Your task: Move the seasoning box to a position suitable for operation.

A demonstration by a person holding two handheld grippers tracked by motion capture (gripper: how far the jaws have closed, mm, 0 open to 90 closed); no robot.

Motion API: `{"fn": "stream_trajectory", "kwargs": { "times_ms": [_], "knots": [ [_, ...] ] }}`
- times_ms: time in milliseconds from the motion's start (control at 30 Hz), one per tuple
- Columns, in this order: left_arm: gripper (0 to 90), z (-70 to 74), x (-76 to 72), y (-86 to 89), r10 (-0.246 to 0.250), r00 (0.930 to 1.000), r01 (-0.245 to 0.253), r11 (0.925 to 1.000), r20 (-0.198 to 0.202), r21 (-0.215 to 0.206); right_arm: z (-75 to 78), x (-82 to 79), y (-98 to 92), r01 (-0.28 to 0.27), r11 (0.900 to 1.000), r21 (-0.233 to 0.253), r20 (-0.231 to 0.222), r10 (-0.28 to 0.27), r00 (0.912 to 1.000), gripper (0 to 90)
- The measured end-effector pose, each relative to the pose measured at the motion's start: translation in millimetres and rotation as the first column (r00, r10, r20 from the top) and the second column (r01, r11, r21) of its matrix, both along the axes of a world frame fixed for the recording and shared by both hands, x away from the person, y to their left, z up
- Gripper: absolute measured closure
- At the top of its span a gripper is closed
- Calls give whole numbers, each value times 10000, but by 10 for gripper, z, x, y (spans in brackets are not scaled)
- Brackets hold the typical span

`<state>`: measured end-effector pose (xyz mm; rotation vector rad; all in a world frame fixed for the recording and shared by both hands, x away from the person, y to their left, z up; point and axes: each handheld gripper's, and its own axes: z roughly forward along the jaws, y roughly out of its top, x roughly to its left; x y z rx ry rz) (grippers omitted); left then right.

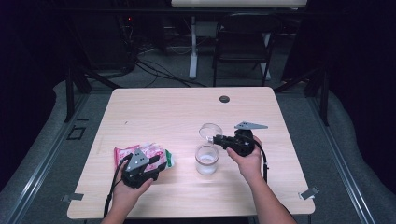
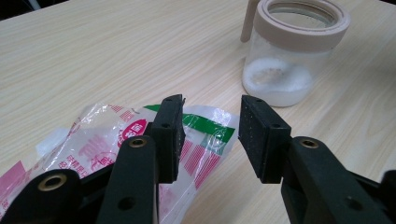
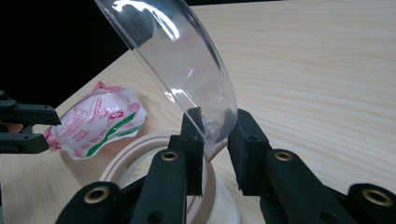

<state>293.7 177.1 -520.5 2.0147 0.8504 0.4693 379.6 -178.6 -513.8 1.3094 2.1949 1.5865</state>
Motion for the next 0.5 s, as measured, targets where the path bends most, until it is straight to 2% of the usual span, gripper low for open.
{"fn": "stream_trajectory", "kwargs": {
  "times_ms": [233, 433, 500],
  "knots": [
    [594, -7, 15, 32, 145, 9999, -145, 9999, 32, 2, -1, 15, -59, 170, 9996, 223, -161, -166, 9997, 730],
    [579, -8, 10, 36, 53, 10000, -53, 9999, -39, 93, -3, -1, -39, 147, 9999, 27, -65, -147, 9999, 673],
    [570, -14, 10, 19, 34, 10000, -33, 9996, -32, 289, 1, -10, -36, 103, 9999, 5, -64, -103, 9999, 652]
  ]
}}
